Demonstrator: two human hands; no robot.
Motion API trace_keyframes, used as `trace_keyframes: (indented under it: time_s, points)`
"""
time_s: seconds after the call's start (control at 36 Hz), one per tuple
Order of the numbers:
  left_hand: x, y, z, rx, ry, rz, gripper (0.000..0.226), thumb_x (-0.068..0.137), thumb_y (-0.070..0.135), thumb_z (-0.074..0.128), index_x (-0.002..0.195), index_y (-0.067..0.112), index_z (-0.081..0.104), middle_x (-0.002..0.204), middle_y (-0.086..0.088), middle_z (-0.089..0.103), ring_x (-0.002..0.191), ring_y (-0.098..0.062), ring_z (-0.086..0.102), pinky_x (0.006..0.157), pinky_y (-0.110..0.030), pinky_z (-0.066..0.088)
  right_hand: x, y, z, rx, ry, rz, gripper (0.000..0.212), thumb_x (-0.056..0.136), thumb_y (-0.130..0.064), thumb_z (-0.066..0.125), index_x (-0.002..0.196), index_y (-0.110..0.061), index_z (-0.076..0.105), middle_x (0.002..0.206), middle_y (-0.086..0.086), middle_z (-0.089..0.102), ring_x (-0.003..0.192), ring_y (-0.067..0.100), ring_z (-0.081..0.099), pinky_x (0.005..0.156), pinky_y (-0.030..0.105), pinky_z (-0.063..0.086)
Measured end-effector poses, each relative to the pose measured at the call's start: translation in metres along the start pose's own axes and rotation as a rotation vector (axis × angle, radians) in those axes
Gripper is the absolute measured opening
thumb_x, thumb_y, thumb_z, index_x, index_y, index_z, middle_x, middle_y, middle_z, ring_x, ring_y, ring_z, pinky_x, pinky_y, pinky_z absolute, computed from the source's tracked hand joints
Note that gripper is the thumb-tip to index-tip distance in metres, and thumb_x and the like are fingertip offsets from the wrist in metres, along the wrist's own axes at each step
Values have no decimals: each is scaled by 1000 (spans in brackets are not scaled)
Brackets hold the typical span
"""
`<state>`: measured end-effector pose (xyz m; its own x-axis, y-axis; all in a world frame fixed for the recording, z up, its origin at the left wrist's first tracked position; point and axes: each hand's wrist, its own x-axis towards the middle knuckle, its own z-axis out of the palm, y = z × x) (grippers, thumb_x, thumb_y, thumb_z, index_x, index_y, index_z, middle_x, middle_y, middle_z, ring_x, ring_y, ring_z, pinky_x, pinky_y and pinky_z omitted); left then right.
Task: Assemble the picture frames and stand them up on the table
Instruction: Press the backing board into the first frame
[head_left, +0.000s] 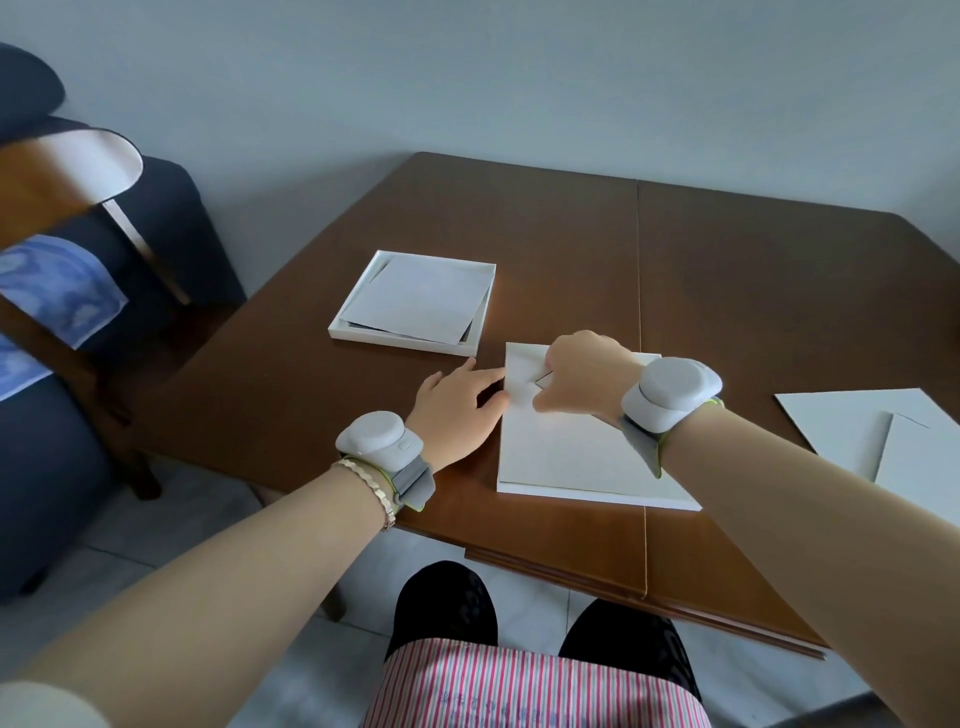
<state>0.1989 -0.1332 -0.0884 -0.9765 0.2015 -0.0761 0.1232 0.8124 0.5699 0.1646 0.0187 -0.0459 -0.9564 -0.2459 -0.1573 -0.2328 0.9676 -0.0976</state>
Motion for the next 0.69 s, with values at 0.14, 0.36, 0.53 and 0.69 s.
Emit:
trace_keyframes:
  time_s: [0.14,0.36,0.53,0.69]
  points:
    - [-1,4,-3,53,-2,9,45,97,32,37,142,25,38,152,3,36,147,-11,14,120,-39,9,0,1,3,4,25,3,29,69,-22,57,53,-12,35,57,1,38,64,26,43,48,21,29]
    - [1,5,-3,158,-10,41,47,97,33,33,144,24,33,151,3,39,146,-11,18,119,-42,15,-4,1,12,-67,167,-31,39,82,-34,48,111,-12,64,117,7,49,114,26,44,88,32,40]
    - [0,2,-2,134,-7,79,43,99,33,31,141,27,38,149,7,40,146,-11,19,119,-43,14,-1,-5,24,19,-104,-149,53,99,-40,23,150,-31,14,161,2,6,149,22,0,119,41,2]
    - [-23,2,-5,-35,-84,105,50,93,35,48,141,24,39,154,11,31,146,-7,14,120,-38,6,-5,-2,25,-28,-154,-156,63,95,-56,21,151,-32,4,161,2,-5,149,21,-8,119,40,-2]
